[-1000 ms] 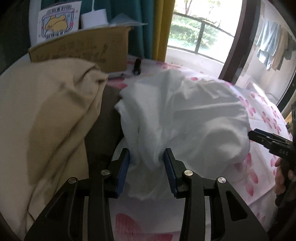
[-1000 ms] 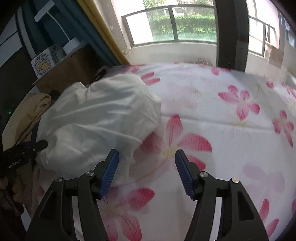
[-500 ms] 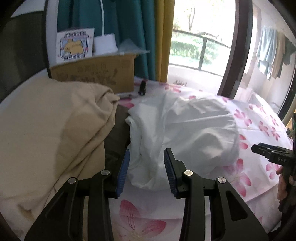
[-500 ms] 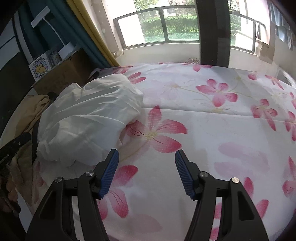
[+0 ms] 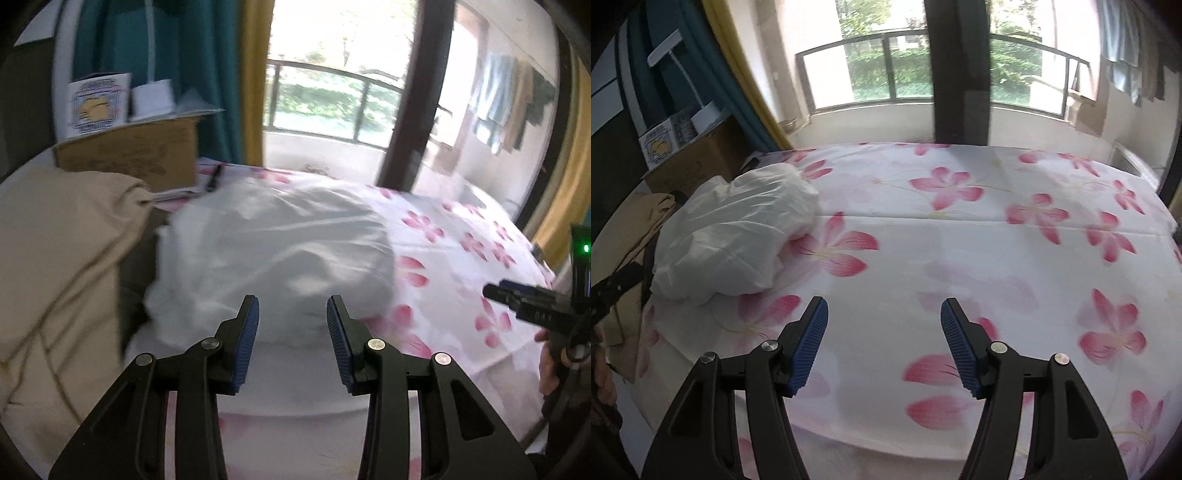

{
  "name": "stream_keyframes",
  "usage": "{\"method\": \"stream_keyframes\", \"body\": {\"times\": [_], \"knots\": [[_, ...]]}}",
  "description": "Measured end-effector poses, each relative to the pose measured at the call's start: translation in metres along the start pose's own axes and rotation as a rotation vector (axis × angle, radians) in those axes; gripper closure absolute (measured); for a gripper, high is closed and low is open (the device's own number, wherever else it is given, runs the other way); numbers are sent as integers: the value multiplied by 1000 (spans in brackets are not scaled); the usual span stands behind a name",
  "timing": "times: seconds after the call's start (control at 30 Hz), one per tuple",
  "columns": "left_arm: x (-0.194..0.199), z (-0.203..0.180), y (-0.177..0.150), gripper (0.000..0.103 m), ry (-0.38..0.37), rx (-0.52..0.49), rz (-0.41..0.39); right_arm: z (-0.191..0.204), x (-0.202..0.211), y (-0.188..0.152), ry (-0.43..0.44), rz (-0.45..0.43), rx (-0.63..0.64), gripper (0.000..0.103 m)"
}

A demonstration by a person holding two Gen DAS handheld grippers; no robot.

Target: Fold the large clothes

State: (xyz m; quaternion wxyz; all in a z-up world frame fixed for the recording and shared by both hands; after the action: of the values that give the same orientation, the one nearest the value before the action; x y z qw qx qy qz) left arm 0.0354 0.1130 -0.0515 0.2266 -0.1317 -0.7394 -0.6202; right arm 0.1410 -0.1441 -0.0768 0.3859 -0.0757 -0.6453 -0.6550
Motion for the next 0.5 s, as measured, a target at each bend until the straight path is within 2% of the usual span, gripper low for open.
{"method": "stream_keyframes", "body": {"times": [0.23, 0.4, 0.5], "knots": [[-8, -48, -13, 63, -70, -56, 64, -39, 24, -4, -77, -37, -36, 37], [-15, -78, -15, 62, -48, -106, 75, -64, 40, -2, -136, -66, -56, 35], [-18, -92, -12, 62, -63, -125, 69, -73, 53, 3, -171, -92, -47, 34]]}}
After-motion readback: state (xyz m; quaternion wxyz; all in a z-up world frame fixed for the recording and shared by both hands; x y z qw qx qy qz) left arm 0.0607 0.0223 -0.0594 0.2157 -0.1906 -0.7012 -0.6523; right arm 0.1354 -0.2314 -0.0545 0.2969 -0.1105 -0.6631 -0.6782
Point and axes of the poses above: each gripper's, at about its wrist camera, not at the fingertips, and x roughly against the way its jaws point, z to its left, y to its top, the point moved 5 cm from there along -x, roughly the way its jaws point, and after that the axes turned 10 degrees about -z, right-handed, at the moved point
